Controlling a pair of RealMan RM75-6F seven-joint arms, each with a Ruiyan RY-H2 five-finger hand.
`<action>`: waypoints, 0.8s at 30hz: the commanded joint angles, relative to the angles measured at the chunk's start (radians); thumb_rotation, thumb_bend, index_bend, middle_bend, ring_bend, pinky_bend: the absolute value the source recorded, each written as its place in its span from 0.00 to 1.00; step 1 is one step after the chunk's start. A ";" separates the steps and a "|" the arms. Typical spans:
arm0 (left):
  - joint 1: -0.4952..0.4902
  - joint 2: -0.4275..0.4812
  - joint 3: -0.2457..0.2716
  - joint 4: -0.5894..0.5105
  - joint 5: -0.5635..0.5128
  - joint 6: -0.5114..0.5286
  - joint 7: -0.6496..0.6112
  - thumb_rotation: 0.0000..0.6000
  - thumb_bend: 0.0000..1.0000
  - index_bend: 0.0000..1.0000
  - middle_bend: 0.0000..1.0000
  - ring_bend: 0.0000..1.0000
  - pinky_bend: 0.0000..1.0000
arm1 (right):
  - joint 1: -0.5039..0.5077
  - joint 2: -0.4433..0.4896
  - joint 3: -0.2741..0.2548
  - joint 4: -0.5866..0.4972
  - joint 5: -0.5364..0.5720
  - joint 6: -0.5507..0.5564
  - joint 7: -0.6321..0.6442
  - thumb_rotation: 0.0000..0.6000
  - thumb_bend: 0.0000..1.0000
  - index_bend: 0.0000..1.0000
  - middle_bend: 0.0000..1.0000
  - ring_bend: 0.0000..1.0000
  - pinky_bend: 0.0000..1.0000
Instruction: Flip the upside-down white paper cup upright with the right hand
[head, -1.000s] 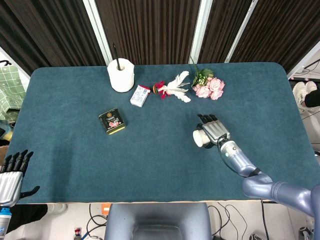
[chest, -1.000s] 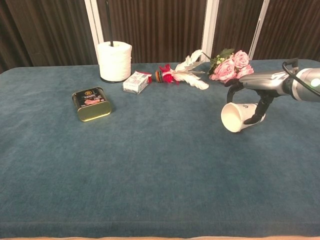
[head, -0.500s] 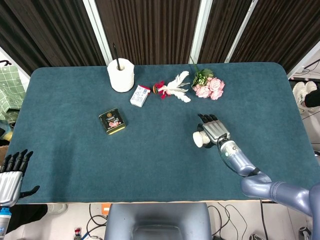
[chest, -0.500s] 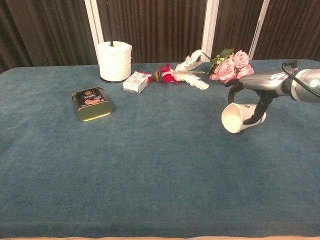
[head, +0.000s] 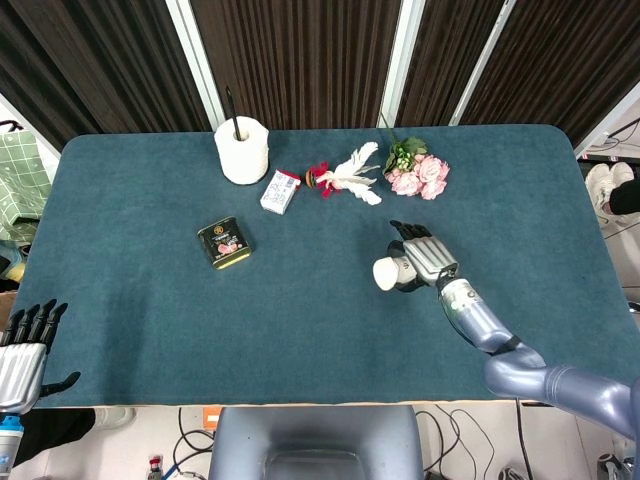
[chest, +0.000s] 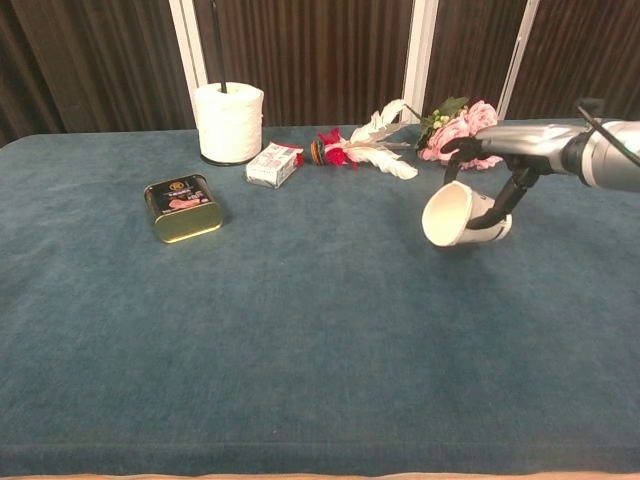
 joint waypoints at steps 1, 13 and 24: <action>0.000 0.000 0.000 0.000 0.000 0.000 0.001 1.00 0.00 0.00 0.00 0.00 0.00 | -0.039 0.022 0.046 -0.023 -0.077 -0.014 0.206 1.00 0.28 0.49 0.01 0.01 0.07; -0.001 -0.002 0.001 -0.003 -0.005 -0.005 0.014 1.00 0.00 0.00 0.00 0.00 0.00 | -0.099 -0.028 0.082 0.065 -0.329 -0.031 0.937 1.00 0.29 0.49 0.01 0.01 0.07; -0.004 -0.001 0.006 -0.005 -0.006 -0.017 0.019 1.00 0.00 0.00 0.00 0.00 0.00 | -0.076 -0.147 -0.049 0.353 -0.515 0.016 1.289 1.00 0.29 0.48 0.02 0.01 0.07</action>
